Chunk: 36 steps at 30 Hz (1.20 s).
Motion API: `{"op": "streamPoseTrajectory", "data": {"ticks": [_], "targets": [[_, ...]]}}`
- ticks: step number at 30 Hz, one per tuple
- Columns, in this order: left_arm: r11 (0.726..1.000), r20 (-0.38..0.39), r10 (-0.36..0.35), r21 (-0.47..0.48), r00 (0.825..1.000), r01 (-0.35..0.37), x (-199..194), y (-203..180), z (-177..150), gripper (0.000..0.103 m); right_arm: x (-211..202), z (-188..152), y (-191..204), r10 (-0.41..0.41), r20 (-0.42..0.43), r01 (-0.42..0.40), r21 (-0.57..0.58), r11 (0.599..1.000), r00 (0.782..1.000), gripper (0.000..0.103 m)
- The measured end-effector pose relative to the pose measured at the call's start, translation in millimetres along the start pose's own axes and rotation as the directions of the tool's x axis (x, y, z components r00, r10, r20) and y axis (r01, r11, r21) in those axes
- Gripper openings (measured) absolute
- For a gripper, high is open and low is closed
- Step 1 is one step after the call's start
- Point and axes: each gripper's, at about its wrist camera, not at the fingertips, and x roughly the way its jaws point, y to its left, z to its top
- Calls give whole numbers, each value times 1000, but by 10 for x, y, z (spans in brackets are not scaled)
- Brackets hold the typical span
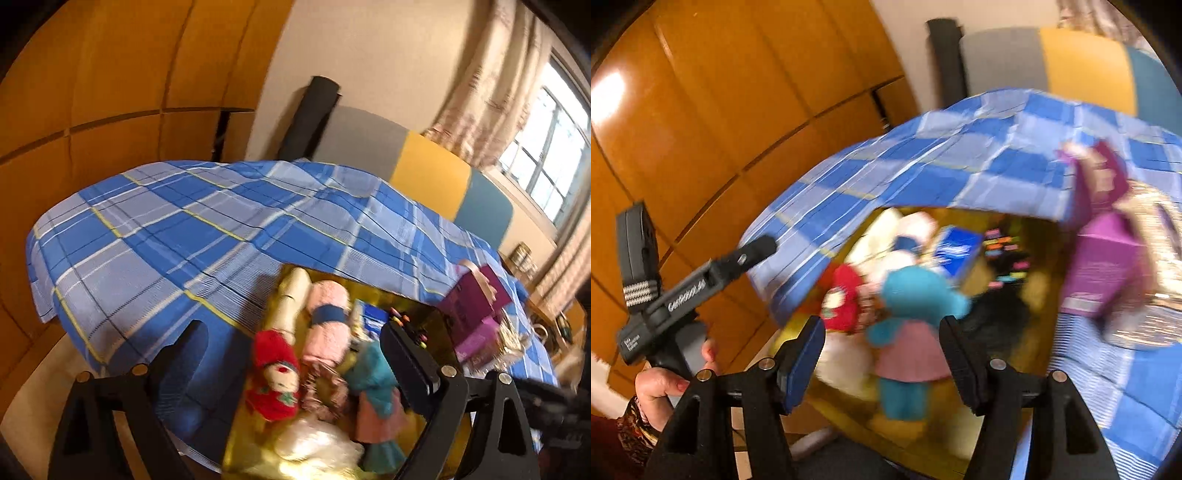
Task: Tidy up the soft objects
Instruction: 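Lower the clear plastic bag into the gold tray and open the right gripper, then return the right gripper to the bed and grasp the white knit gloves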
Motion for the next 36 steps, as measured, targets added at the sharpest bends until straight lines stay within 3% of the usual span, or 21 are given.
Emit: {"op": "streamPoseTrajectory", "data": {"ticks": [8,13,18,25,36], "targets": [[988,-28,-125,84,992,127,4,-402,-161,100,-522,-224,-736,-172,17,170,97,981,985,65],[977,-68,-166,122,984,173,18,-677,-269,101,-785,-488,-1253,-272,5,266,198,943,962,65],[958,-99,-197,194,975,213,1,-1025,-365,101,-968,-709,-1675,-382,-31,376,275,885,924,65],[917,-142,-254,279,957,285,-42,-1529,-474,101,-1212,-878,-2134,-456,-58,447,342,826,888,65],[850,-254,-287,377,924,368,109,-2311,-699,101,-1373,-926,-2588,-515,-78,507,350,788,854,65]]}}
